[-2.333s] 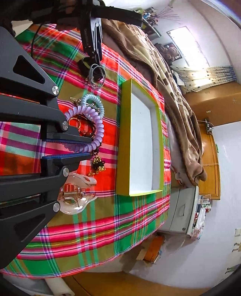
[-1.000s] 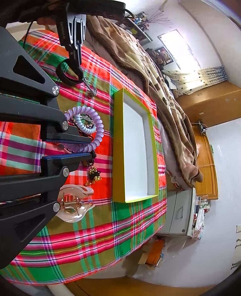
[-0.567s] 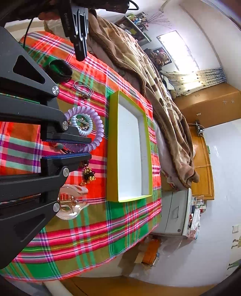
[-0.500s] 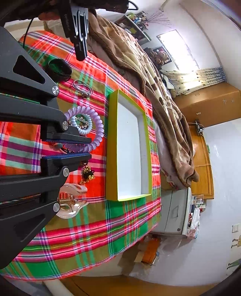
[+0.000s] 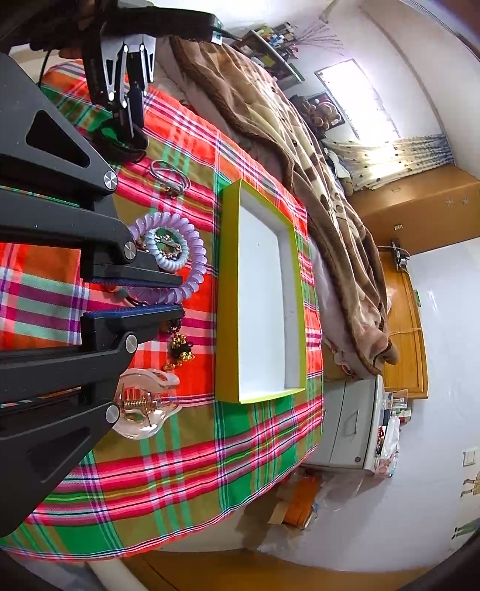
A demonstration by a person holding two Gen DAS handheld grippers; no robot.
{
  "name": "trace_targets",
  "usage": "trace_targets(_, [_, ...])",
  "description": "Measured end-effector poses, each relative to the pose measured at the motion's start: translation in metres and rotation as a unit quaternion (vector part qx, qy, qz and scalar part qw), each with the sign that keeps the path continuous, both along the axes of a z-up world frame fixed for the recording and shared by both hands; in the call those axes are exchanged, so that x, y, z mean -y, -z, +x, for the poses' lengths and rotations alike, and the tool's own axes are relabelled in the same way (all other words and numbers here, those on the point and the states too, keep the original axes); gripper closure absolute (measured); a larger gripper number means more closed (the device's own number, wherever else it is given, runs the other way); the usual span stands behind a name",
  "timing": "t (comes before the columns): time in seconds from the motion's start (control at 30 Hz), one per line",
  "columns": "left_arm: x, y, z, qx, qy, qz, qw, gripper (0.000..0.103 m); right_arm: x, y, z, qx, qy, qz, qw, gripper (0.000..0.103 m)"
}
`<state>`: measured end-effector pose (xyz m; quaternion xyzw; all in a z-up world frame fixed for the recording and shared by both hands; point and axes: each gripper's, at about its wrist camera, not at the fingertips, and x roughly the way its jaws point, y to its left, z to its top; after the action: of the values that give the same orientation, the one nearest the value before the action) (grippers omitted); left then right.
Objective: Organize jewelry
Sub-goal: 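Carry the hair tie with the right tool while the left tool carries the band into the yellow box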
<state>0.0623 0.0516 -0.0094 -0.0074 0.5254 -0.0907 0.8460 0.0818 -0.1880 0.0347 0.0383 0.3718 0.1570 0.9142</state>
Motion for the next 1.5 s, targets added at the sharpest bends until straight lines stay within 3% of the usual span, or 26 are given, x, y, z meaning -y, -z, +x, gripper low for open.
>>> trace_targets(0.07, [0.001, 0.002, 0.001, -0.001, 0.002, 0.008, 1.0, 0.074, 0.0, 0.0, 0.0, -0.001, 0.002, -0.001, 1.0, 0.093])
trace_targets(0.13, [0.001, 0.001, 0.0, 0.004, 0.002, 0.017, 0.9998, 0.082, 0.0, -0.001, 0.0, -0.001, 0.002, -0.001, 1.0, 0.093])
trace_targets(0.3, [0.001, -0.001, 0.002, 0.007, 0.004, 0.01, 0.9999, 0.09, 0.001, -0.004, 0.002, 0.001, 0.006, -0.003, 1.0, 0.093])
trace_targets(0.6, [-0.007, -0.024, 0.017, 0.036, -0.011, 0.001, 0.9993, 0.09, 0.004, -0.015, 0.013, 0.01, 0.013, -0.012, 1.0, 0.093])
trace_targets(1.03, [-0.01, -0.055, 0.085, 0.074, -0.027, -0.013, 0.9968, 0.09, 0.015, -0.033, 0.069, 0.01, 0.032, -0.025, 0.999, 0.093])
trace_targets(1.3, [-0.007, -0.057, 0.133, 0.072, -0.037, -0.026, 0.9964, 0.09, 0.029, -0.026, 0.119, -0.017, 0.048, -0.011, 0.999, 0.093])
trace_targets(1.5, [0.0, -0.053, 0.167, 0.066, -0.035, -0.03, 0.9967, 0.09, 0.032, -0.017, 0.15, -0.033, 0.052, -0.034, 0.998, 0.093])
